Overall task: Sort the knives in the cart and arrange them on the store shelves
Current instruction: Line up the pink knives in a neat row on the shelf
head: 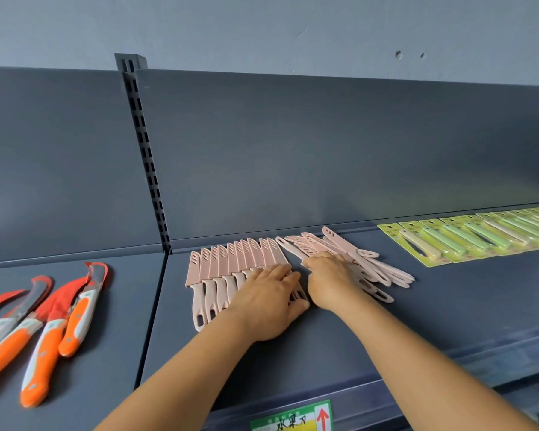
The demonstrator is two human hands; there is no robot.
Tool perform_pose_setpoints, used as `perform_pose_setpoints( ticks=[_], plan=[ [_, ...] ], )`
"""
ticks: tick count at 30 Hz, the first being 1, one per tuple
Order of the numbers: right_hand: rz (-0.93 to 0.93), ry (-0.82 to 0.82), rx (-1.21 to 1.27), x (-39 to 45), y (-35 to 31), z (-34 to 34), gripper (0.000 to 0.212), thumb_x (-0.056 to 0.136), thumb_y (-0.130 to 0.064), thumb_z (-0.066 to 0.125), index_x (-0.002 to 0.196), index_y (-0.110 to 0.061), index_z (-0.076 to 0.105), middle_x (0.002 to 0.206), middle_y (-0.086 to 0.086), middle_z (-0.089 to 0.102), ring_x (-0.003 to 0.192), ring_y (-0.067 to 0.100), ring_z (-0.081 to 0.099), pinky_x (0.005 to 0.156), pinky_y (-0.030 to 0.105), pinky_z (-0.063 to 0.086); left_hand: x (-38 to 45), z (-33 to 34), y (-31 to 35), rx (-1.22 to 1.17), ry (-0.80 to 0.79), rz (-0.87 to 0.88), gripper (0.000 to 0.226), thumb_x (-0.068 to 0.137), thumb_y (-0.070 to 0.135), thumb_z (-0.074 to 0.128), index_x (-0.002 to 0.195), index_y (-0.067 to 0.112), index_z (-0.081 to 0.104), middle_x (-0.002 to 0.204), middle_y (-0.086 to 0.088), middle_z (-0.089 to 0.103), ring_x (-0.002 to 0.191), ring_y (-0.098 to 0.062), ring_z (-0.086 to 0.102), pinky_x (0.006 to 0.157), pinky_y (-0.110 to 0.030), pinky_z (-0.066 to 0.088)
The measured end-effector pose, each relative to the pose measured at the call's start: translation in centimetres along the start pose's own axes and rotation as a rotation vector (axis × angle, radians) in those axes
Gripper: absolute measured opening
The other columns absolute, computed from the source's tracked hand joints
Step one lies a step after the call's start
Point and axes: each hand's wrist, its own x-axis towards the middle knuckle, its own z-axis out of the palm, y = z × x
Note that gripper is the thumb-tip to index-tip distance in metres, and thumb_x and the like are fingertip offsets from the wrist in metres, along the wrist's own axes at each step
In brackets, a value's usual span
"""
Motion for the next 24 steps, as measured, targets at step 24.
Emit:
perform_pose_setpoints(
  ticks=[24],
  plan=[
    [0.191,-0.006,0.865,-1.5,1.0,-2.6,0.005,0.085,-0.022,0.065,0.083,-0.022,0.07,0.072,0.002,0.061,0.062,0.016,0.05,0.053,0.02,0.038,0.4,-0.9,0.9,-0.304,0.174,-0.062,0.05,0.094,0.036,0.052,0.138,0.014,0.042,0.135,-0.005,0.048,0.121,-0.024,0.048,0.101,-0.026,0.034]
  ],
)
